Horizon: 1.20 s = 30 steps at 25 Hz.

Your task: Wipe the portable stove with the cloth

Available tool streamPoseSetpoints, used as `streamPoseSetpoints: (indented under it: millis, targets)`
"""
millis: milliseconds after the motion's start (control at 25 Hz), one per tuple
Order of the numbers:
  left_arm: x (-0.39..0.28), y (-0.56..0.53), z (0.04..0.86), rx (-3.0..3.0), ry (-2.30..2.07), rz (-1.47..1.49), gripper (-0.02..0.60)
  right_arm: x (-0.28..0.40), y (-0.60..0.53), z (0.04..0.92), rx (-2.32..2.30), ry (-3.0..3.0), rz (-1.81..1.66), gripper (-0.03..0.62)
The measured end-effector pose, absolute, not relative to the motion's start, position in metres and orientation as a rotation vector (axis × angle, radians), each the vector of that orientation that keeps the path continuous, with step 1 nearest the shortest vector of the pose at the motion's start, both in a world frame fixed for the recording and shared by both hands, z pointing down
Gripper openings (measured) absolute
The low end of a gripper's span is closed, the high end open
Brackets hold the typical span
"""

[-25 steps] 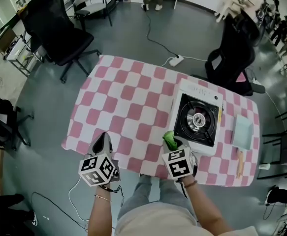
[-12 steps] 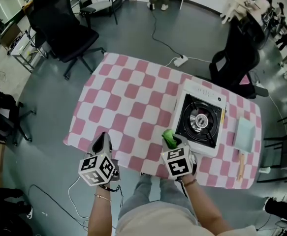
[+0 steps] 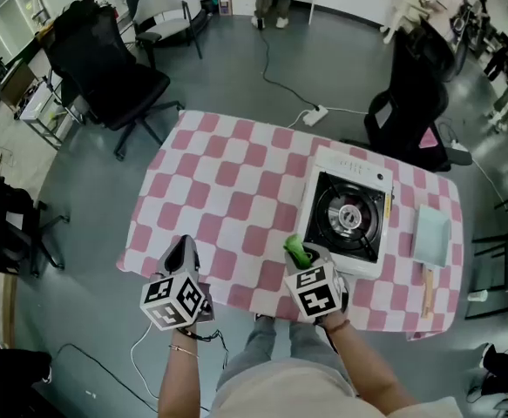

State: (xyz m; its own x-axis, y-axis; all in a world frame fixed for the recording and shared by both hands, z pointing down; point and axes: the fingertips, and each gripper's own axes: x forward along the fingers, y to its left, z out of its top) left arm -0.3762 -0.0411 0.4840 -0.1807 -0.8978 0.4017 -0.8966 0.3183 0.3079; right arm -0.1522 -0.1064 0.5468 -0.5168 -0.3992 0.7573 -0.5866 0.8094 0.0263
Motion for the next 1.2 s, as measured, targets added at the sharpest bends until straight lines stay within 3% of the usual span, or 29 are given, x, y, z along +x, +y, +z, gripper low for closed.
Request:
streamPoseSetpoints:
  millis: [560, 840, 1200]
  targets:
    - [-0.314, -0.108, 0.433, 1.799, -2.019, -0.036, 0.000, -0.070, -0.154, 0.415, 1.055, -2.476, 0.148, 0.094]
    - [-0.276, -0.157, 0.389, 1.963, -2.011, -0.069, 0.000, 0.035, -0.190, 0.343, 1.495, -2.522, -0.030, 0.094]
    - [-0.235, -0.195, 0.343, 2.131, -2.056, -0.092, 0.000, 0.175, -0.203, 0.321, 2.040, -2.320, -0.093, 0.094]
